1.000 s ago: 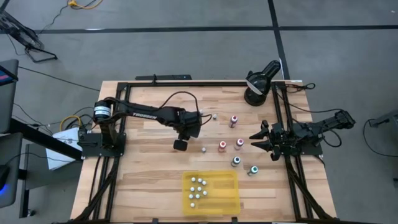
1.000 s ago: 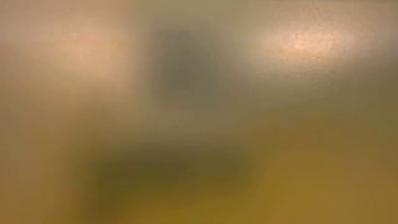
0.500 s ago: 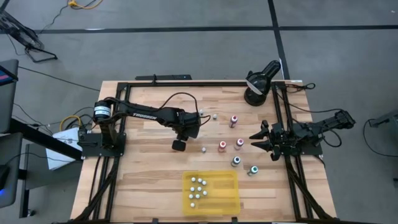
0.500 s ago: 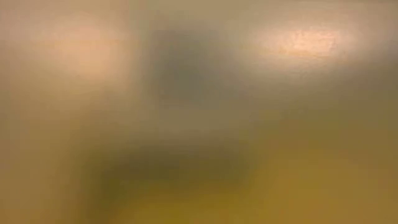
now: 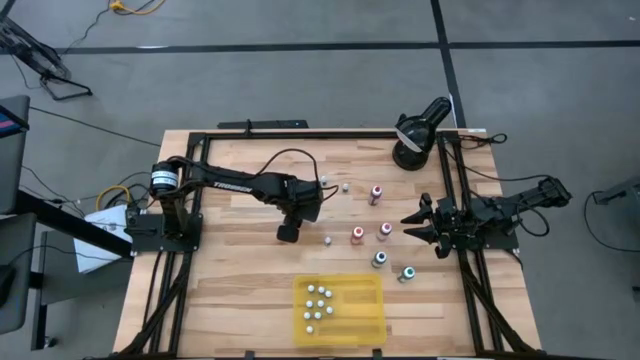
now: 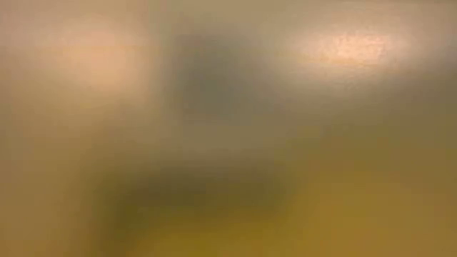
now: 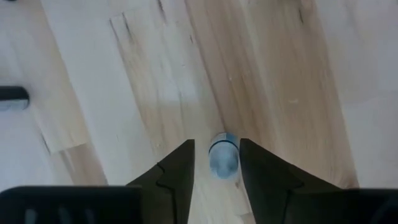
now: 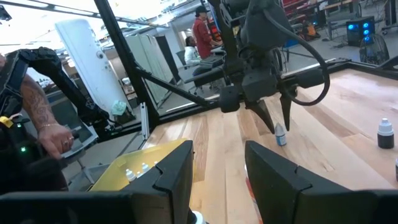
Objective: Pick & Place food coloring
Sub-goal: Put the small blue food coloring bottle in the yellow bin
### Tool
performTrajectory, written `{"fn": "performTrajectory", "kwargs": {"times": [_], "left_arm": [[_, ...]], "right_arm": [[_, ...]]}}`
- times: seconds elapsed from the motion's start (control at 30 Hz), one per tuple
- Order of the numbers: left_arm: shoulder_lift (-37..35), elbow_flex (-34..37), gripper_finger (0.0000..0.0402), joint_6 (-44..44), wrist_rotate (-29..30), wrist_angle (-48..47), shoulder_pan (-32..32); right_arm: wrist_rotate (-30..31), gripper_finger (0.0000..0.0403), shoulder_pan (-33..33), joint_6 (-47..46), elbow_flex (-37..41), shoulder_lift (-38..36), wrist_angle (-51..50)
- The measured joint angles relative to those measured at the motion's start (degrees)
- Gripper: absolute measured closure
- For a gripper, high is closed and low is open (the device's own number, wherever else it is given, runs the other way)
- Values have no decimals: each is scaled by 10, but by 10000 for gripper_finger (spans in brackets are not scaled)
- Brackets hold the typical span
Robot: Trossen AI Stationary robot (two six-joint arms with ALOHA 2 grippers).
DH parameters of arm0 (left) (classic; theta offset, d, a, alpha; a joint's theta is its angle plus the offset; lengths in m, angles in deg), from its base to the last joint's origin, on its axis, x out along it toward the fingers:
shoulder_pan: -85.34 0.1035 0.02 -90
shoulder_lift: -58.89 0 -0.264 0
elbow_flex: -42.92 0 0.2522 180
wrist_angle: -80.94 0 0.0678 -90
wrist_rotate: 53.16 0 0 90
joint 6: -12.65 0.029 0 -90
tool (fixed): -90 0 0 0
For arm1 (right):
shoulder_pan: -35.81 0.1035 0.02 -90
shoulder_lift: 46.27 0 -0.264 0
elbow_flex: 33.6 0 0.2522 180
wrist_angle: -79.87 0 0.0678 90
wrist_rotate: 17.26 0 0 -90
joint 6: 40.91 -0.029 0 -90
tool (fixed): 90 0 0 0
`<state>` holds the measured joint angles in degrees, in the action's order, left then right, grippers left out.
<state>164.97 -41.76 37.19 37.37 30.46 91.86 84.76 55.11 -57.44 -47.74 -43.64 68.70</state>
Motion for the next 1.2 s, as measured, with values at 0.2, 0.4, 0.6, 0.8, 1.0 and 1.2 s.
{"fn": "performTrajectory", "kwargs": {"times": [0.2, 0.4, 0.6, 0.8, 1.0, 1.2], "left_arm": [[0, 0, 280, -17, 1, -31, -5], [0, 0, 280, -16, -2, -30, -6], [1, 0, 280, -14, -2, -25, -6], [22, 0, 280, -17, 7, -4, -11], [22, -3, 280, -26, 17, -10, -12], [22, -3, 282, -41, 18, -18, -12]], "right_arm": [[0, 265, 0, 0, 0, 0, 0], [0, 264, 0, 0, 0, 0, 0], [0, 266, 0, 0, 0, 0, 0], [0, 264, 0, 0, 0, 0, 0], [0, 266, 0, 0, 0, 0, 0], [0, 264, 0, 0, 0, 0, 0]]}}
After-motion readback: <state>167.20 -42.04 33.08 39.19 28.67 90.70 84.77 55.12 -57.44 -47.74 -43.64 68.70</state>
